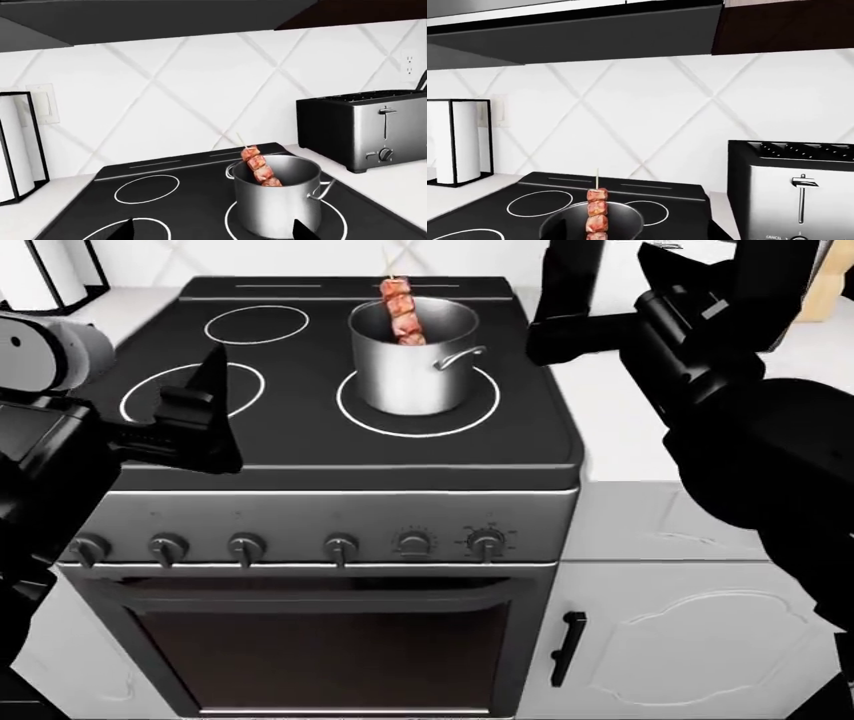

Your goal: Frozen meat rests on a plate on the counter. Retrieve the meat and place it in a pot on a burner. Then turn the burner on.

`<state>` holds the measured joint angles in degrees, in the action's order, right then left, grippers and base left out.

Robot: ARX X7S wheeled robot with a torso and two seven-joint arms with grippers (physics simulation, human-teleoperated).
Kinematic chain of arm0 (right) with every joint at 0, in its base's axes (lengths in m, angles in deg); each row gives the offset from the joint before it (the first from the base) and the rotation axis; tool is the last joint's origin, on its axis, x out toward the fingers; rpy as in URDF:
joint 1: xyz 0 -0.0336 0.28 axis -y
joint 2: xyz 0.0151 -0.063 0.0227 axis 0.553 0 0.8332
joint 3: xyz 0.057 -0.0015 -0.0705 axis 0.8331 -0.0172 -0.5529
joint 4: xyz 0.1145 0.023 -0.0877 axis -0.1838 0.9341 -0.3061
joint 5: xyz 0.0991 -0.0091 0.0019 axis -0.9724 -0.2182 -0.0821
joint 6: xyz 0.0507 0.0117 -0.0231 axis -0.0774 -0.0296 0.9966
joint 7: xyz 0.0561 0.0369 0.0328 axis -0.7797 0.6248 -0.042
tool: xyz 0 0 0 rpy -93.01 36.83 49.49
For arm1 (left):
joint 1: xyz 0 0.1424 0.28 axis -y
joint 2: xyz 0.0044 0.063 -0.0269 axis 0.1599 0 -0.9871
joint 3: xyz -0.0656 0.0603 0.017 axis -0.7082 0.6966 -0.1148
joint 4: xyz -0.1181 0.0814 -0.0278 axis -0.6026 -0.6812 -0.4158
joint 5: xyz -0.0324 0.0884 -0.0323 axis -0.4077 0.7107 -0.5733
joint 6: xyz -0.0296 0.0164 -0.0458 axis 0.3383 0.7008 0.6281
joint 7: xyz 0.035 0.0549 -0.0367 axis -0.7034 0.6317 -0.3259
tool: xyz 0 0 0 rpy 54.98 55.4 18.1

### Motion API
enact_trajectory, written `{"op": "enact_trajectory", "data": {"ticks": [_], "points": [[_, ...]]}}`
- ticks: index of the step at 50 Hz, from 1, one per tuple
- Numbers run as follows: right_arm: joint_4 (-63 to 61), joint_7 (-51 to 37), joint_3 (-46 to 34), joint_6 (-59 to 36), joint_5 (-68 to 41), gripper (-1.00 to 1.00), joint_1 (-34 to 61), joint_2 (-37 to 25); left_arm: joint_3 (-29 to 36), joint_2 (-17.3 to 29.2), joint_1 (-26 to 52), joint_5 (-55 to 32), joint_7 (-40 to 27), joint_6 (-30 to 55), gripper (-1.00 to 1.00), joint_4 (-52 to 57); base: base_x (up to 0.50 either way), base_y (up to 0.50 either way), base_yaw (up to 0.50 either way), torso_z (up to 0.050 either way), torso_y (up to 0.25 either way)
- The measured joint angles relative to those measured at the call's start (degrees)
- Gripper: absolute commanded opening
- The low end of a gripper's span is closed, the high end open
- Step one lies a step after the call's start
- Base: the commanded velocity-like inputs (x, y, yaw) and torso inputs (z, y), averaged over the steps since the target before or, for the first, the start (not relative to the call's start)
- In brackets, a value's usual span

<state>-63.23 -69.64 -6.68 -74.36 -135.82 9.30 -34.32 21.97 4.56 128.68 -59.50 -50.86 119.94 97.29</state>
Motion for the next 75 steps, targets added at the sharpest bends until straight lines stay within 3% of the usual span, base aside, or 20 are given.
{"op": "enact_trajectory", "data": {"ticks": [28, 47, 75], "points": [[-1.5, 0.5, -0.7, 0.2, 0.5, 1.00, -0.4, -0.4, 1.3, -1.1, 0.9, 0.1, 0.4, -0.4, 1.00, 0.4, 0.00, 0.00, 0.00, -0.050, 0.000], [-6.2, -2.1, 2.3, 1.6, -1.5, 1.00, -3.2, -3.1, 3.5, -7.7, -0.2, -2.5, -5.1, -2.7, 1.00, 2.4, 0.00, 0.00, 0.00, -0.050, 0.000], [-18.6, -6.9, 5.5, 8.9, 4.4, 1.00, -15.1, -7.9, 8.0, -17.0, -6.0, 4.6, -8.0, -6.8, 1.00, 1.4, 0.00, 0.00, 0.00, -0.050, 0.000]]}}
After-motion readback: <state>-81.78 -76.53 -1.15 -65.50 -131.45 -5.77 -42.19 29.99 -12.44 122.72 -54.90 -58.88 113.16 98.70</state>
